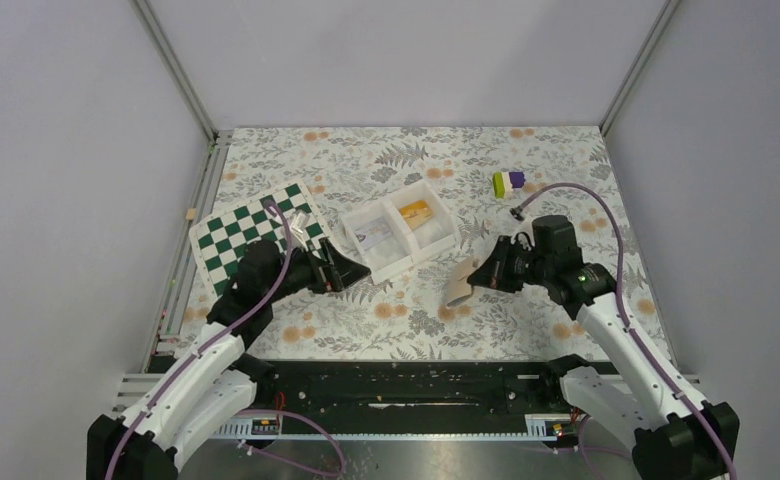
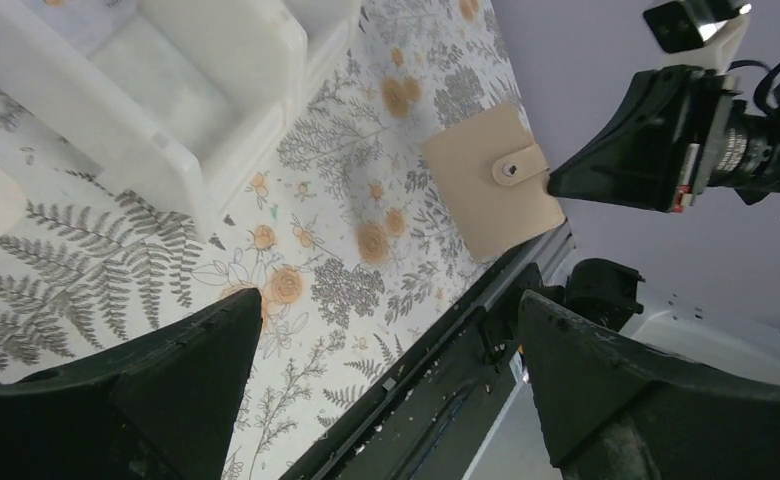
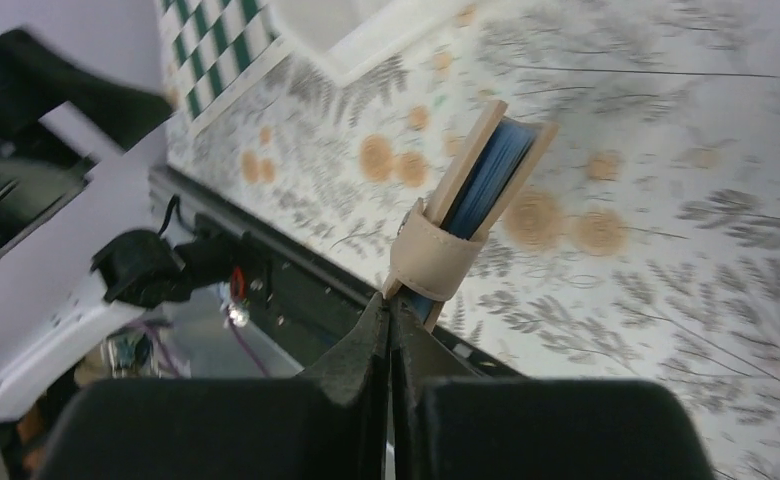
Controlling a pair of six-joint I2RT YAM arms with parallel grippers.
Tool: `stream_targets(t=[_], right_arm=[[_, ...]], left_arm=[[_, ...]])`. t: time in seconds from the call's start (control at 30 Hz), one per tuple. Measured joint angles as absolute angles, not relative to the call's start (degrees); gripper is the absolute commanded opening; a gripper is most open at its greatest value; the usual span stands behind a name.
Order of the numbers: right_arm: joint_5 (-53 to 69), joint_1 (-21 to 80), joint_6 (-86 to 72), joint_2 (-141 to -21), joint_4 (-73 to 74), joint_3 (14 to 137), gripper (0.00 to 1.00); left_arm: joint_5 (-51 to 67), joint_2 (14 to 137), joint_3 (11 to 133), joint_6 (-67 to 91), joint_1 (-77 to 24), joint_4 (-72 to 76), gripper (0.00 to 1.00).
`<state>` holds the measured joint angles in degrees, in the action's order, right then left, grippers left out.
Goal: Take the credit cards out of the card holder
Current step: Pick up the card holder from the center of the board.
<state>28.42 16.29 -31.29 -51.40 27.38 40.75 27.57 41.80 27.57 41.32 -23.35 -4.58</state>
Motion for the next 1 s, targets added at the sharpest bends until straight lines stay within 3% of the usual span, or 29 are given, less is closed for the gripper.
stream_targets(t=[0.43, 0.73, 1.0], right_arm=[[31.6, 32.6, -43.5, -51.4, 15.1, 50.6, 0.00], [32.5, 37.9, -49.1, -54.3, 8.4, 53.6, 0.00], [32.5, 38.9, -51.3, -54.2, 5.9, 53.6, 0.00]], left_arm=[[31.2, 42.8, 17.0, 60.4, -28.9, 25.3, 0.99], [27.5, 51.0, 14.6, 71.3, -34.9, 48.9, 0.99], [23.2, 54.1, 13.4, 76.1, -40.6, 61.1, 0.99]])
